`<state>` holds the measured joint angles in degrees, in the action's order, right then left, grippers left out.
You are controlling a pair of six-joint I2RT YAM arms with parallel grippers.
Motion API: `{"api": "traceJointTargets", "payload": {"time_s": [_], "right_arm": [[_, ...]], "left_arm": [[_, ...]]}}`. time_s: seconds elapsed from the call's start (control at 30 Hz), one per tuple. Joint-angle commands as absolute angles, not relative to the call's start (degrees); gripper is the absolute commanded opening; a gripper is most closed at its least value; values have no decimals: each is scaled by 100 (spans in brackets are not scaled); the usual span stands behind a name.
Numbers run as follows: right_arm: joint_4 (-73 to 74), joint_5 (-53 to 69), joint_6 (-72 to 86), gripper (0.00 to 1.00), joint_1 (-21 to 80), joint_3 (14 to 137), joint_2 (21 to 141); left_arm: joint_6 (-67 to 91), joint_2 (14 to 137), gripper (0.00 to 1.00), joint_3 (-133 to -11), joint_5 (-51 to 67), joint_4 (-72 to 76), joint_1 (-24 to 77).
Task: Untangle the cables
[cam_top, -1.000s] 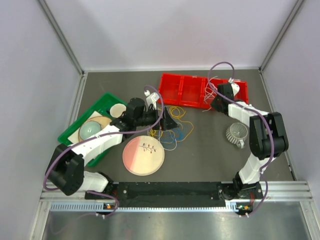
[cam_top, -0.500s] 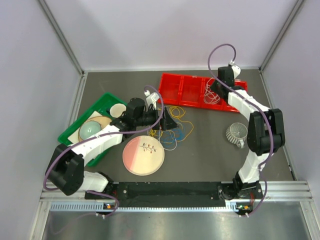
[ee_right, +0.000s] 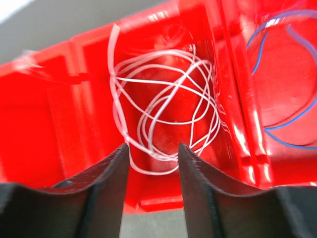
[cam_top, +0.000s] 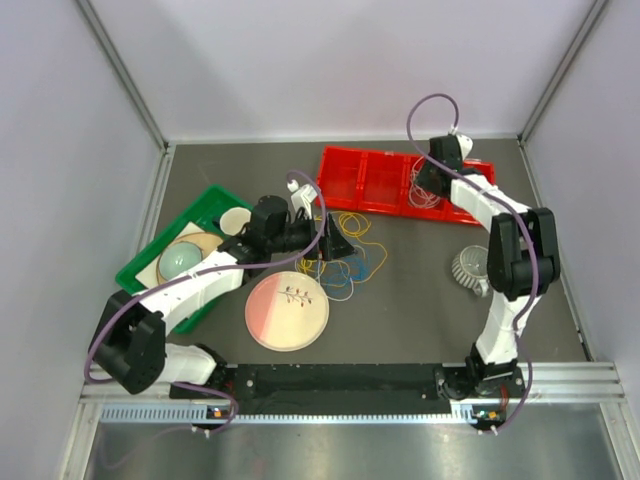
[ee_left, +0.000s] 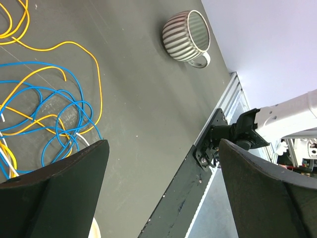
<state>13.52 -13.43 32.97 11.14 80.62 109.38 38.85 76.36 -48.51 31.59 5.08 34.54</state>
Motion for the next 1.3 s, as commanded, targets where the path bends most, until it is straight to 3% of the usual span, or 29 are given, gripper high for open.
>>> {"api": "traceJointTargets", "payload": {"time_s": [0.0, 0.17, 0.4, 0.6, 0.83, 1.07, 1.27], "right_arm": [[1248, -1354, 3129, 48, 1160, 8095, 9916], [1231, -1274, 3103, 61, 1239, 7796, 9326], [941, -1265, 2751, 65, 2213, 6997, 8798], [818, -977, 2602, 65, 3023, 6724, 9411], [1071, -896, 2330, 77, 3638, 7433, 10509], [1318, -1151, 2355, 75, 3841, 8173, 11372], [1546, -1502, 2399, 67, 3920, 8850, 12039]], "left_arm": [[3753, 7514, 97, -4939, 3094, 615, 3463], [3691, 7541, 97, -4992, 2892, 448, 3454], [3428, 7550, 99, -5176, 2102, -307, 3402], [3788, 7199, 99, -5151, 1751, -571, 2910], [3639, 6558, 99, -5115, 871, -1089, 2742], [3647, 6346, 99, -4940, 870, -1143, 2637], [3665, 6328, 99, -4852, 1019, -1064, 2619]]}}
